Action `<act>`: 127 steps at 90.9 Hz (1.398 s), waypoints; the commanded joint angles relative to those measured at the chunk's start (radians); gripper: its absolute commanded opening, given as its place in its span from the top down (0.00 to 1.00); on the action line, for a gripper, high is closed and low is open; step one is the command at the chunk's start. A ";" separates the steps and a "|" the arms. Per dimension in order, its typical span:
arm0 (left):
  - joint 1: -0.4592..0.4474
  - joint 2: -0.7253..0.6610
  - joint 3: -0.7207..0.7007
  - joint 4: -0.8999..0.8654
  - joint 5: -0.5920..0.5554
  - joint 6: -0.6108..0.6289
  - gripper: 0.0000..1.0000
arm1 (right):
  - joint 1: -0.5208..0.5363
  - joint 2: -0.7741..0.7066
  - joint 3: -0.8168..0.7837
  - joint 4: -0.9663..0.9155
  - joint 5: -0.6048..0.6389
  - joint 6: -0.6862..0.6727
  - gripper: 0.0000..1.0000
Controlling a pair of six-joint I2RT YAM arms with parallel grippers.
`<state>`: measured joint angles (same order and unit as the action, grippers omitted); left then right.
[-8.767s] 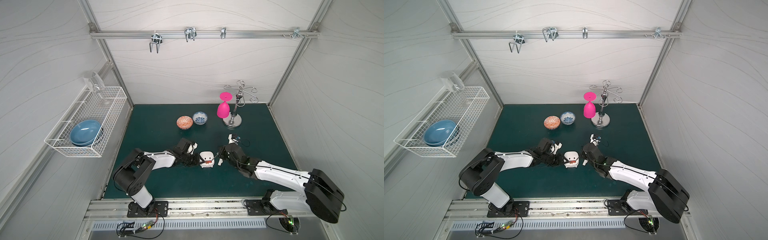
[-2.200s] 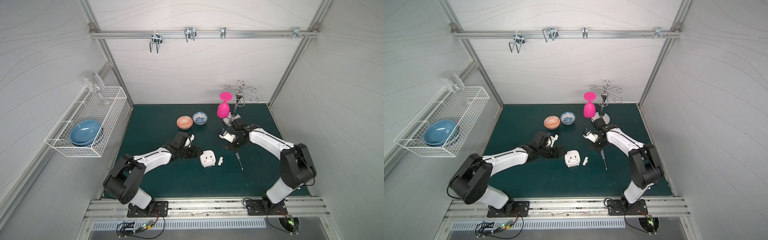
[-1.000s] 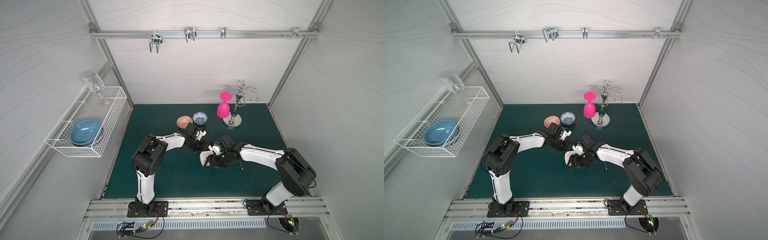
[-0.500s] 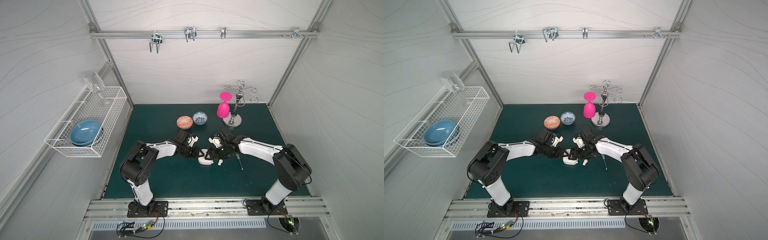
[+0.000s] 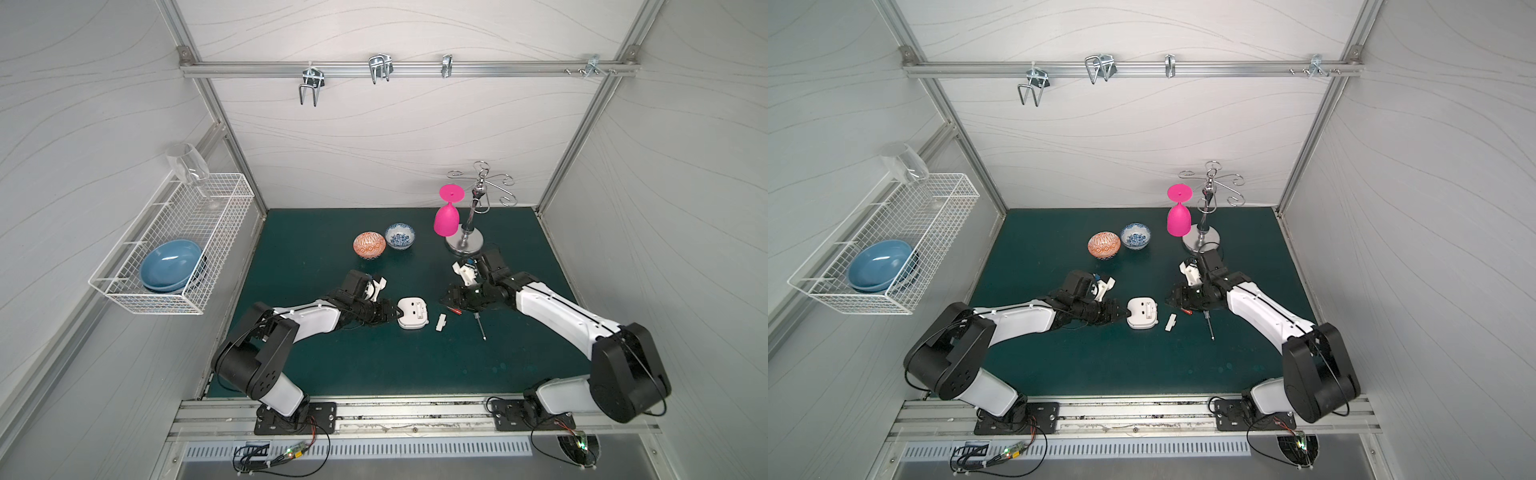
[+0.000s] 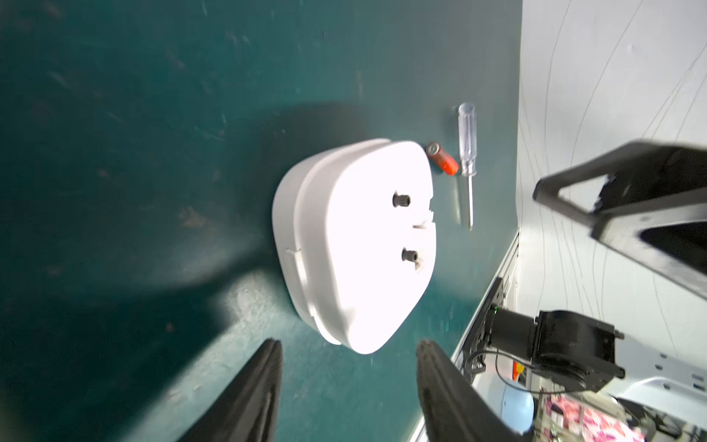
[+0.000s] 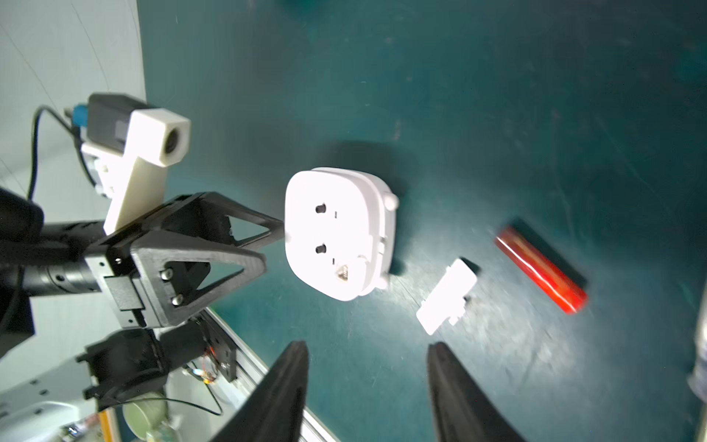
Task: Remove the battery from the alarm
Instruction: Adjust the alarm at the center of the board, then pick up the cover from the center of the board.
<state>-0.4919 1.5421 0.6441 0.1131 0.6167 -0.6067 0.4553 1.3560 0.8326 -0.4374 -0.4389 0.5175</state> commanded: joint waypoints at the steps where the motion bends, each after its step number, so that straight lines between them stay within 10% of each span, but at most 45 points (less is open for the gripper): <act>1: -0.002 -0.030 -0.010 0.045 -0.048 -0.029 0.40 | -0.024 -0.018 -0.124 0.025 -0.038 0.162 0.54; 127: -0.002 -0.017 -0.015 0.021 -0.066 -0.026 0.41 | -0.008 0.161 -0.267 0.336 0.009 0.361 0.83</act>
<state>-0.4919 1.5227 0.6250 0.1131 0.5568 -0.6327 0.4400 1.5265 0.5873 -0.0376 -0.4637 0.8848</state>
